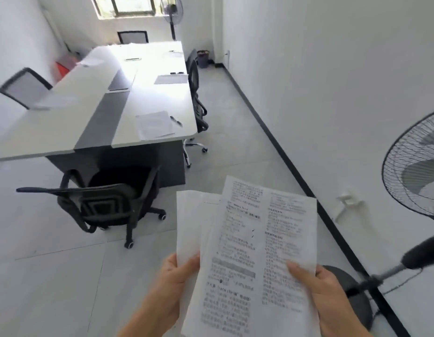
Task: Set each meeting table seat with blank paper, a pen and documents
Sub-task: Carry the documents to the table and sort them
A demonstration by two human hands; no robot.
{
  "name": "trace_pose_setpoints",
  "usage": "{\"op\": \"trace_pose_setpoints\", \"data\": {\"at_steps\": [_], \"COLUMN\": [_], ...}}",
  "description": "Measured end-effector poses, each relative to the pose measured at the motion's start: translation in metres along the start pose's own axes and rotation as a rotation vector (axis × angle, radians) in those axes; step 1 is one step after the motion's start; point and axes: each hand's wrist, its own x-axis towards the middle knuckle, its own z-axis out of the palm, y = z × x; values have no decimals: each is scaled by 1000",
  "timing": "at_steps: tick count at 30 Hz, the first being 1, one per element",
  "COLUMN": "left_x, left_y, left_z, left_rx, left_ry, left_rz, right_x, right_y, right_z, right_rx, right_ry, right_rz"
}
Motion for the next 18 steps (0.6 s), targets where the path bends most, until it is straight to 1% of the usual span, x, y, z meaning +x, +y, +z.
{"op": "trace_pose_setpoints", "data": {"at_steps": [5,8,10,14,18], "left_x": [40,59,67,86,116], "left_y": [35,47,54,74,96], "left_z": [11,6,-5,-36,-74], "left_rx": [-93,-167,-240,-335,-363], "left_ry": [122,214,260,320,346], "left_rz": [33,37,31,-8,5], "right_x": [74,110,131,173,213], "right_y": [-36,-52,-59,-63,-68], "right_z": [35,60,80,121,166], "right_rx": [-69,-96,-98,-101,-83], "right_ry": [54,15,-36,-143,-251], "right_rz": [-113,-139,-109,22,154]}}
